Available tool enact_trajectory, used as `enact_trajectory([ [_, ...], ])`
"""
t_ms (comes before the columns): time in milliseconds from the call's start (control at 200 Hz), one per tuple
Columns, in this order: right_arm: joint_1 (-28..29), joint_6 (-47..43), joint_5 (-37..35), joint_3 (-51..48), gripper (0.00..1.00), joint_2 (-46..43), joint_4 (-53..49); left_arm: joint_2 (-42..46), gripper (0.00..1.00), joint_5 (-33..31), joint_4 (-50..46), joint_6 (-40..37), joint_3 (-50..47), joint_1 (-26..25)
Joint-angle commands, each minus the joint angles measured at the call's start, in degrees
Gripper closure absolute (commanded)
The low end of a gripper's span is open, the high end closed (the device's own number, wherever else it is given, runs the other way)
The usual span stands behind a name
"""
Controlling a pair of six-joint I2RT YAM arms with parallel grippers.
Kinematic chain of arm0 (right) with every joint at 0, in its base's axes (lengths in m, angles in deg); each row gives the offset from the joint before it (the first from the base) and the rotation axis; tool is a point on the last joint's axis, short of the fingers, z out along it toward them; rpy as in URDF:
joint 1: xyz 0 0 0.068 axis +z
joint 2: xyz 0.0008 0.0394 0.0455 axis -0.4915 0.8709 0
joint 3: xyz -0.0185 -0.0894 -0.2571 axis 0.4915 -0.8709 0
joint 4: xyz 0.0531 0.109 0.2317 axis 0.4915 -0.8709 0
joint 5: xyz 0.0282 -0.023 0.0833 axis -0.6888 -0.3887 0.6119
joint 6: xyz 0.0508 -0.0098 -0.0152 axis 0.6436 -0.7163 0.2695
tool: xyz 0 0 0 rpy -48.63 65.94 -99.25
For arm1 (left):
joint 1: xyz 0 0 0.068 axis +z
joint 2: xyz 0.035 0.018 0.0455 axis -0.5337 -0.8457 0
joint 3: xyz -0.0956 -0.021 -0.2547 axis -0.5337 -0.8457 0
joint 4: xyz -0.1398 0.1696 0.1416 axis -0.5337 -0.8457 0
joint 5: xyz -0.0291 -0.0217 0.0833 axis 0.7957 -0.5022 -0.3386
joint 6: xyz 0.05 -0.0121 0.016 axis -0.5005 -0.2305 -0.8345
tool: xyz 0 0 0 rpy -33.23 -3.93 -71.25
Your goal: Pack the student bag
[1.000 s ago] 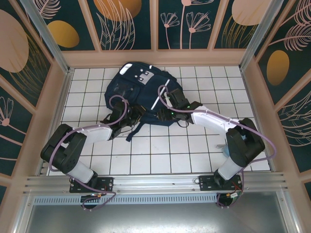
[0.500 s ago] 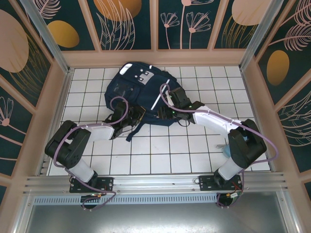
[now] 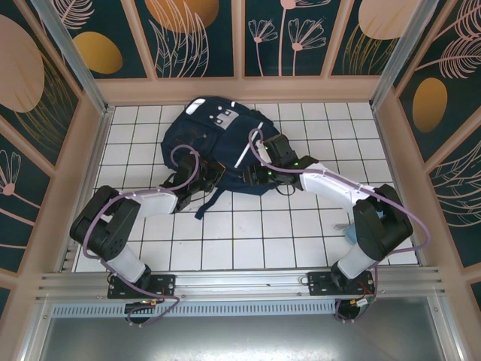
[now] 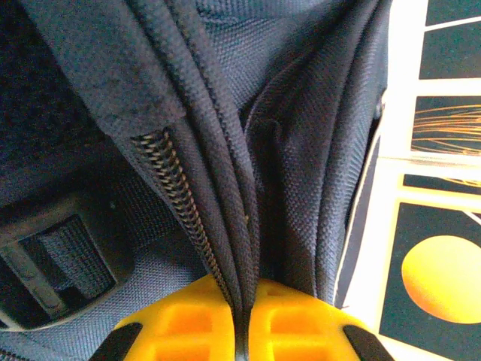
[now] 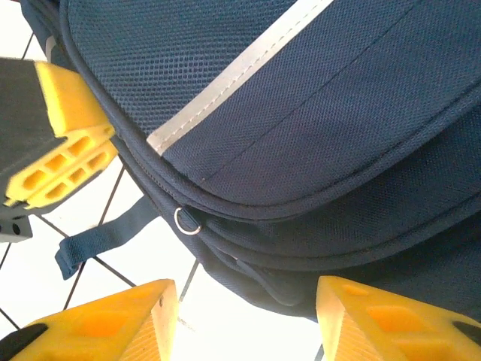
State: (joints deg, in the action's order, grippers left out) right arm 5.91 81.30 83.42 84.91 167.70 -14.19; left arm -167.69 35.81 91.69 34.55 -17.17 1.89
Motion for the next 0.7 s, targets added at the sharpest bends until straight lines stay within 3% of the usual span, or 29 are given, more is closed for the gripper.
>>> enact_trajectory([
  [0, -2.05, -1.85, 3.64, 0.45, 0.46, -1.29, -0.08, 4.50, 0.96, -2.87, 1.16, -4.73, 3.61, 0.22],
  [205, -2.92, -5.35, 7.94, 1.01, 0.46, -0.38, 0.15, 6.28, 0.98, -1.31, -0.21, -5.87, 5.28, 0.22],
  [410, -2.92, -7.95, 8.45, 2.88, 0.53, 2.37, -0.11, 6.48, 0.98, -0.48, -0.80, -6.27, 6.02, 0.23],
  [696, -2.79, -9.42, 7.91, 3.96, 0.49, 5.38, 0.27, 6.31, 0.98, 0.66, -0.75, -6.10, 6.51, 0.22],
])
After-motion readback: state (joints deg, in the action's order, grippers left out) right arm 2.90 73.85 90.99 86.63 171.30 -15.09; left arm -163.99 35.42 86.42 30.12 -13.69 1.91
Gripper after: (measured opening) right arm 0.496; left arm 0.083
